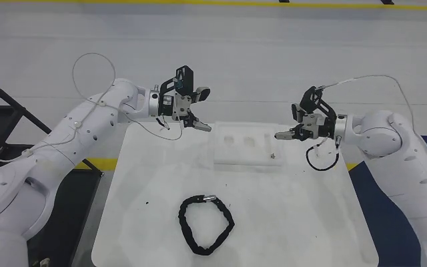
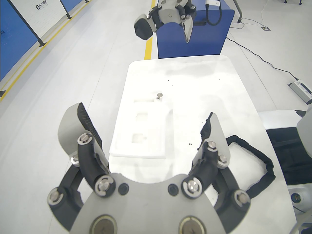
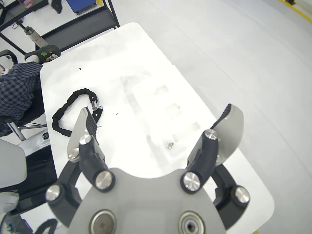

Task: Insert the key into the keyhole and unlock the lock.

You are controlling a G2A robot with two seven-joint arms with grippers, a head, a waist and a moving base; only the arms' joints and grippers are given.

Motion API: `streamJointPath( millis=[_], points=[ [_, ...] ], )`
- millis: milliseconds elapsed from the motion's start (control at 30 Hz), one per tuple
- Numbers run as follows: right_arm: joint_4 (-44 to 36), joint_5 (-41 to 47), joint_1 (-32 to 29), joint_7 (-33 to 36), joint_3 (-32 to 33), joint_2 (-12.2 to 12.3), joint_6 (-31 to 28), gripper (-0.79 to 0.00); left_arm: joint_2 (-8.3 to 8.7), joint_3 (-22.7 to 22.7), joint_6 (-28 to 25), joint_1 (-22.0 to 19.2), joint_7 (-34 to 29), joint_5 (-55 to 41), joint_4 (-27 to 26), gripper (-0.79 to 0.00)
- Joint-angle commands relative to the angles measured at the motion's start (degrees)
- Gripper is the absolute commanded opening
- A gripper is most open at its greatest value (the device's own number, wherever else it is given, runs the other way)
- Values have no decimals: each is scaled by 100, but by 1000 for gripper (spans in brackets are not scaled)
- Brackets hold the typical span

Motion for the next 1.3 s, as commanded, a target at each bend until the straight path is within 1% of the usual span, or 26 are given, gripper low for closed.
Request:
streamJointPath(
  millis=[0,67,200,333,533,667,833,1067,1267],
  points=[
    [50,-47,-9,29,-89,-28,342,0,0,0,0,0,0,0,0,0],
    [49,-339,-25,57,-200,-59,784,0,0,0,0,0,0,0,0,0],
    [93,-514,-149,24,-482,-152,1394,0,0,0,0,0,0,0,0,0],
    [75,-599,-189,276,-792,-266,2137,0,0,0,0,0,0,0,0,0],
    [101,-456,-205,636,-1079,-402,2662,0,0,0,0,0,0,0,0,0],
    [287,-391,-160,700,-1240,-504,2888,0,0,0,0,0,0,0,0,0],
    [689,-256,-34,560,-1383,-656,3151,0,0,0,0,0,0,0,0,0],
    [1370,208,204,537,-1549,-890,3011,0,0,0,0,0,0,0,0,0],
    [1407,223,217,537,-1554,-899,2999,0,0,0,0,0,0,0,0,0]
  ],
)
